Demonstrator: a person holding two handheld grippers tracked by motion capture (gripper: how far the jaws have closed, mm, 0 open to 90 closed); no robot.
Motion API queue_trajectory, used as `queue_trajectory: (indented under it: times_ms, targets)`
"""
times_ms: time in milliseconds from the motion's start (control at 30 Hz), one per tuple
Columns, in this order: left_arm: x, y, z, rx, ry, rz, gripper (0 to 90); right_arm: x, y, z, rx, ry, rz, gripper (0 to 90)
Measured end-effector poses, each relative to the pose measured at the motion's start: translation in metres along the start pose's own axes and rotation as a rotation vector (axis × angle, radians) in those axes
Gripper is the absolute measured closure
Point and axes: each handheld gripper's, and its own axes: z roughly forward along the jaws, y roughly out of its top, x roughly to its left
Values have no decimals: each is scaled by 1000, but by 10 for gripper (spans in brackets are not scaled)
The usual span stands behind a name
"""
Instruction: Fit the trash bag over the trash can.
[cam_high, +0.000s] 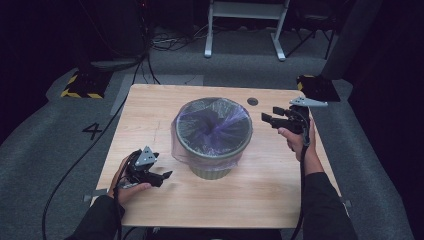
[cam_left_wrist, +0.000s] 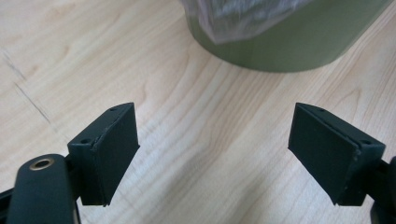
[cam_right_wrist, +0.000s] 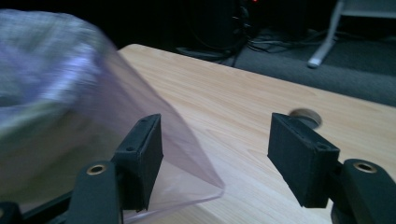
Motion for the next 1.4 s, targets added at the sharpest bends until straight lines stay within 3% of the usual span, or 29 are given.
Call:
queue_trajectory:
  times_ms: [167, 333, 600, 800, 1067, 1167, 1267, 1400]
  targets:
    - [-5, -5, 3, 24, -26, 1, 157, 14, 11, -13, -29, 56, -57, 300]
    - [-7, -9, 5, 47, -58, -6, 156, 28, 18, -20, -57, 76, -95, 232]
    - [-6, -16, 6, 65, -95, -23, 157, 50, 31, -29, -91, 105, -148, 203]
    - [-5, -19, 6, 81, -93, -41, 157, 69, 41, -31, -72, 110, -234, 202]
    - [-5, -21, 6, 74, -82, -38, 156, 89, 52, -27, -45, 112, -296, 202]
    - [-8, -22, 7, 76, -65, -17, 151, 96, 55, -24, -36, 129, -320, 201]
    - [-8, -22, 7, 78, -64, -17, 148, 105, 58, -21, -25, 165, -350, 190]
    - [-8, -22, 7, 77, -63, -16, 147, 116, 61, -15, 1, 175, -395, 178]
